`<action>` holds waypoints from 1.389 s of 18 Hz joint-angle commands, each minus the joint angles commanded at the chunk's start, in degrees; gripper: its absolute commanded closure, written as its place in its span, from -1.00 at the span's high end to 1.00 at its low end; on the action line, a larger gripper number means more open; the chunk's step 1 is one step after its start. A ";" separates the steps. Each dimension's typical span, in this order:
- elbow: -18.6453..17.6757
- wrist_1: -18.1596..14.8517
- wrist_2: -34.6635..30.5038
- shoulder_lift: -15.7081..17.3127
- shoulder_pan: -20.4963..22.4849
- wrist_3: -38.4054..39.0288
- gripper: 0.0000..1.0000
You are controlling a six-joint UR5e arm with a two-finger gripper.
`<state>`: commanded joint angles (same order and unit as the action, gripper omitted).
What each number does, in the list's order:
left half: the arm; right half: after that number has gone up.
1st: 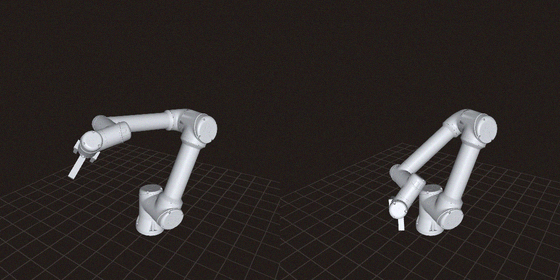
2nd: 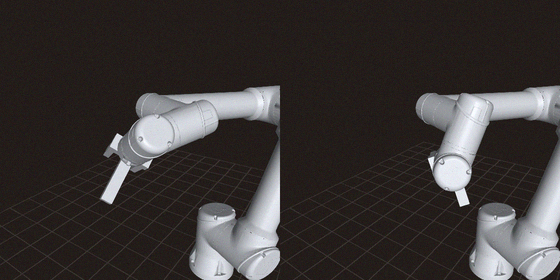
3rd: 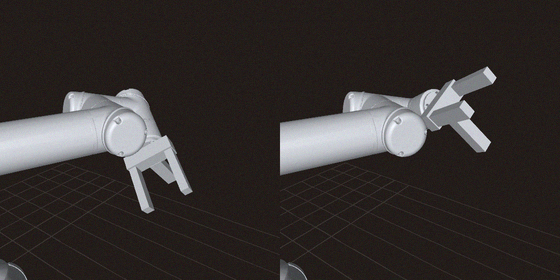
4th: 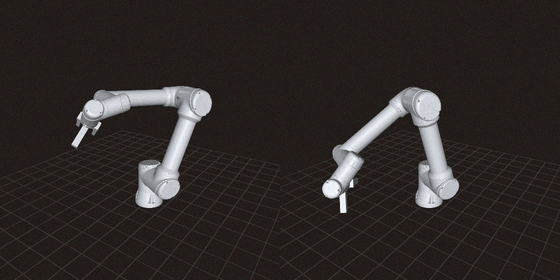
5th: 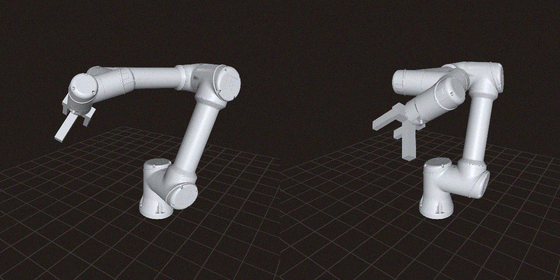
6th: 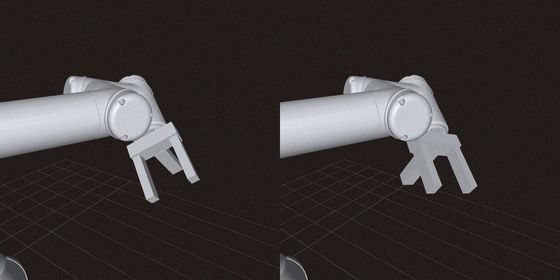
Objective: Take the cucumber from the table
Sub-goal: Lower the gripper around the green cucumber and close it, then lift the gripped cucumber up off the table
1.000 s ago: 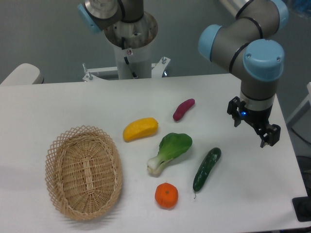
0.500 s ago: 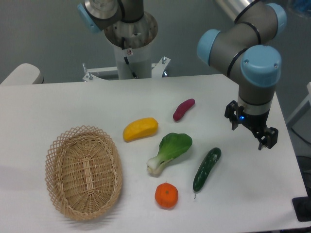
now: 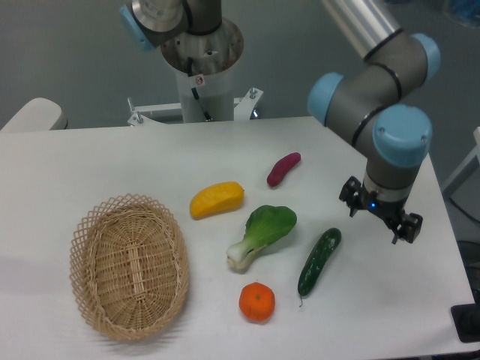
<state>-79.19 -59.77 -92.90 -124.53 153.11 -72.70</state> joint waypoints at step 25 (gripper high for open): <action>-9.49 8.88 0.97 -1.76 -4.31 3.36 0.67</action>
<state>-88.68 -50.89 -91.93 -126.30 148.80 -69.34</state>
